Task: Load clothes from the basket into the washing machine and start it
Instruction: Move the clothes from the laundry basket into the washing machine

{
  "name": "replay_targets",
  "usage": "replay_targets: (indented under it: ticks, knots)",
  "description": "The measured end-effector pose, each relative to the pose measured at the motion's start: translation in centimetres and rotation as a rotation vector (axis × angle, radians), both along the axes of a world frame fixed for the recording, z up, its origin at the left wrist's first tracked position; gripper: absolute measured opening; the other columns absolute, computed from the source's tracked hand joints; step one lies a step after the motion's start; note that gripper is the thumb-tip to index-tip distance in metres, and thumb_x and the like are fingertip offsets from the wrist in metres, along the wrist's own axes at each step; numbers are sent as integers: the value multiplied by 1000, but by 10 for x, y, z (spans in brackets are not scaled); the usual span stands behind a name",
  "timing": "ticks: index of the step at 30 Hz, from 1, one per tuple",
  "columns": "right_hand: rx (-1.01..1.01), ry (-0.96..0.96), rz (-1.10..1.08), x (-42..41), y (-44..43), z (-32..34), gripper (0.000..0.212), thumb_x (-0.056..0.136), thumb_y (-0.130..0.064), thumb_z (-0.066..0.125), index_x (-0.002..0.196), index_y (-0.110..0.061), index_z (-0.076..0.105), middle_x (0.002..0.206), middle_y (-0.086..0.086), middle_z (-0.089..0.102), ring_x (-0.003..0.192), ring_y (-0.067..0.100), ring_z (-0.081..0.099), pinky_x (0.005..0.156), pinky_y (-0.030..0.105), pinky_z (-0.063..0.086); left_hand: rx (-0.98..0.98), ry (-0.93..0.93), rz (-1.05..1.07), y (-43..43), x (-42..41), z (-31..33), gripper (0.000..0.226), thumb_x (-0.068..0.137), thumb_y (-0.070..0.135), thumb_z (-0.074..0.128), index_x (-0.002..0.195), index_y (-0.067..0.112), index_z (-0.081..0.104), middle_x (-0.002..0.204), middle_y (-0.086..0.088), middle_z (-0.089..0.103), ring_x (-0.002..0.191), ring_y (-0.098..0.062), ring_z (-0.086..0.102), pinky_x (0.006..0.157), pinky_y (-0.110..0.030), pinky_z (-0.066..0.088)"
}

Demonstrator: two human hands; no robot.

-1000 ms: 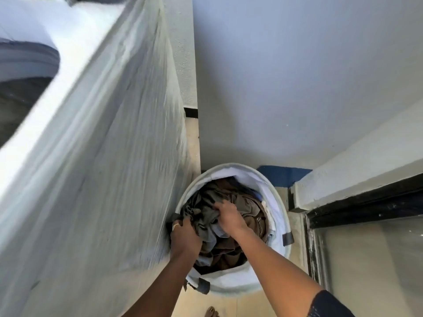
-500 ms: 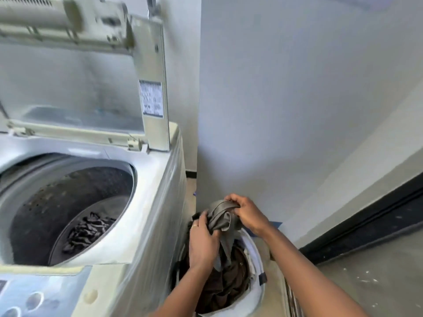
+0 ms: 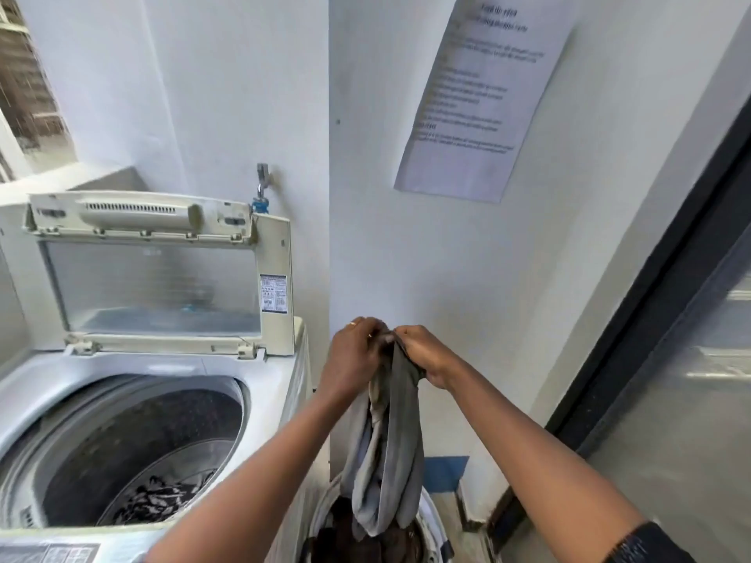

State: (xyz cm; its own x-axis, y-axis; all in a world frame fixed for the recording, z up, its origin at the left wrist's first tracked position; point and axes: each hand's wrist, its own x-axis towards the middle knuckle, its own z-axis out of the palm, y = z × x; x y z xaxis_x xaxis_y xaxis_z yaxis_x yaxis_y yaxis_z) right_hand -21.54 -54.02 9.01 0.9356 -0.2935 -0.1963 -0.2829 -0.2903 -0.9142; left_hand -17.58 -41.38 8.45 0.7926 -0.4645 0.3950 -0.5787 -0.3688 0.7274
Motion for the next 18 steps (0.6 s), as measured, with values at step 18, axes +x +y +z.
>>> replay_targets:
  ticks: [18]
  knots:
    - [34,-430,-74,-30,22,136,19,97,-24,49,82,-16,59,60,-8,65,52,4,61,49,21,46,-557,687,-271,30,13,67,24,97,37,46,116,22,49,105,0,58,91,-15,56,79,-29,46]
